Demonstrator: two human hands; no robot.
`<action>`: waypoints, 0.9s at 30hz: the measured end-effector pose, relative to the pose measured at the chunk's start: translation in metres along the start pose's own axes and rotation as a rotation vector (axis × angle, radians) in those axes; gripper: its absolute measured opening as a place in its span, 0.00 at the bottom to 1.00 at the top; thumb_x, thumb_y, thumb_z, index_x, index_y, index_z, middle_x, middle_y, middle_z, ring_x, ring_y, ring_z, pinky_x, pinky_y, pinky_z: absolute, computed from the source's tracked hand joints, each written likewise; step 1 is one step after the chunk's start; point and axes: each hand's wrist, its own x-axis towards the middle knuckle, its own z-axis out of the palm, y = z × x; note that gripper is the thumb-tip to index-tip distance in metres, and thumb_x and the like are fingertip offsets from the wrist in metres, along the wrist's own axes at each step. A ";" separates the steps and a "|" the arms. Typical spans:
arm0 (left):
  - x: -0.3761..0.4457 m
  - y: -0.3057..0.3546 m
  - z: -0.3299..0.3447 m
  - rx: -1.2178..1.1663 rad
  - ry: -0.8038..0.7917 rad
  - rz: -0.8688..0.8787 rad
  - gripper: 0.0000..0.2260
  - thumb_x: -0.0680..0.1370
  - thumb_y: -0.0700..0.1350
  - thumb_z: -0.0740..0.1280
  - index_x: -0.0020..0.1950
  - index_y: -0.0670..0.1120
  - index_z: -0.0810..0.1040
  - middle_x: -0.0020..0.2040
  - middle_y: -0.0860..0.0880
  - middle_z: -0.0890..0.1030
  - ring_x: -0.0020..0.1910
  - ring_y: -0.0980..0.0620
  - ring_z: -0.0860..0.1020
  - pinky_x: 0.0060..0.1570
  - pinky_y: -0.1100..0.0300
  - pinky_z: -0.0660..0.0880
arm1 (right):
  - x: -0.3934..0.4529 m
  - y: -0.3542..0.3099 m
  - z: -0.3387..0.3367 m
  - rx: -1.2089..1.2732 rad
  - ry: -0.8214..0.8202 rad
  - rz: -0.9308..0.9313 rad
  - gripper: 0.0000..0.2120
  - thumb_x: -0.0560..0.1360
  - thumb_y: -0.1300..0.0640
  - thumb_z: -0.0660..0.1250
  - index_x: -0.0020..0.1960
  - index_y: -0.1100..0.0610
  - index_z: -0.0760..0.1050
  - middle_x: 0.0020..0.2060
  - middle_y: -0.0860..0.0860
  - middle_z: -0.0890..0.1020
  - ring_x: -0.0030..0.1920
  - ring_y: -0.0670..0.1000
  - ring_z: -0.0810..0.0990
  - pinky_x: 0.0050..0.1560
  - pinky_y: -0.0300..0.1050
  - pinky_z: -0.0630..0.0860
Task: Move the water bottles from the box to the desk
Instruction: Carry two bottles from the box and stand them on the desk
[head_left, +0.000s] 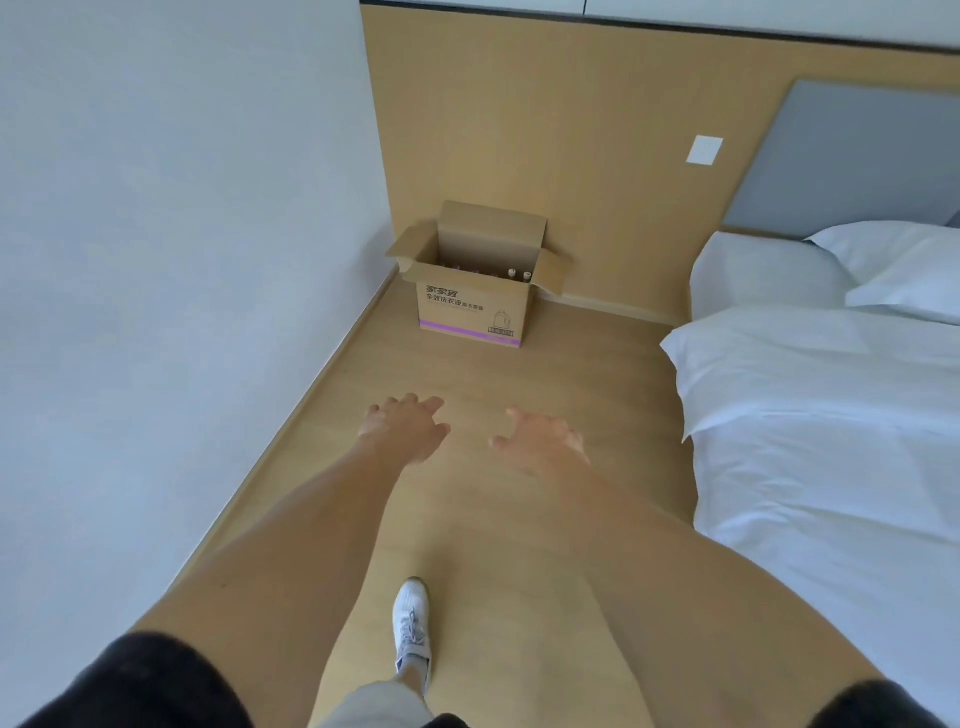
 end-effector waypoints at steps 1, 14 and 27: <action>0.021 -0.004 -0.007 -0.002 -0.003 0.009 0.24 0.84 0.59 0.51 0.80 0.57 0.58 0.75 0.47 0.67 0.72 0.43 0.67 0.70 0.47 0.64 | 0.018 -0.006 -0.008 -0.001 0.001 0.015 0.27 0.80 0.40 0.58 0.78 0.45 0.61 0.72 0.56 0.70 0.73 0.58 0.67 0.69 0.53 0.63; 0.254 -0.076 -0.115 -0.052 -0.005 0.087 0.22 0.84 0.54 0.52 0.78 0.52 0.61 0.73 0.44 0.69 0.71 0.41 0.67 0.67 0.46 0.65 | 0.216 -0.114 -0.099 0.020 -0.011 0.076 0.31 0.80 0.39 0.57 0.80 0.43 0.54 0.77 0.55 0.63 0.76 0.58 0.62 0.72 0.55 0.60; 0.436 -0.085 -0.166 -0.069 0.015 0.112 0.22 0.84 0.54 0.53 0.78 0.53 0.61 0.73 0.45 0.70 0.69 0.41 0.70 0.66 0.46 0.68 | 0.395 -0.124 -0.163 0.029 0.034 0.103 0.28 0.80 0.40 0.58 0.77 0.47 0.59 0.69 0.56 0.71 0.70 0.58 0.69 0.67 0.56 0.65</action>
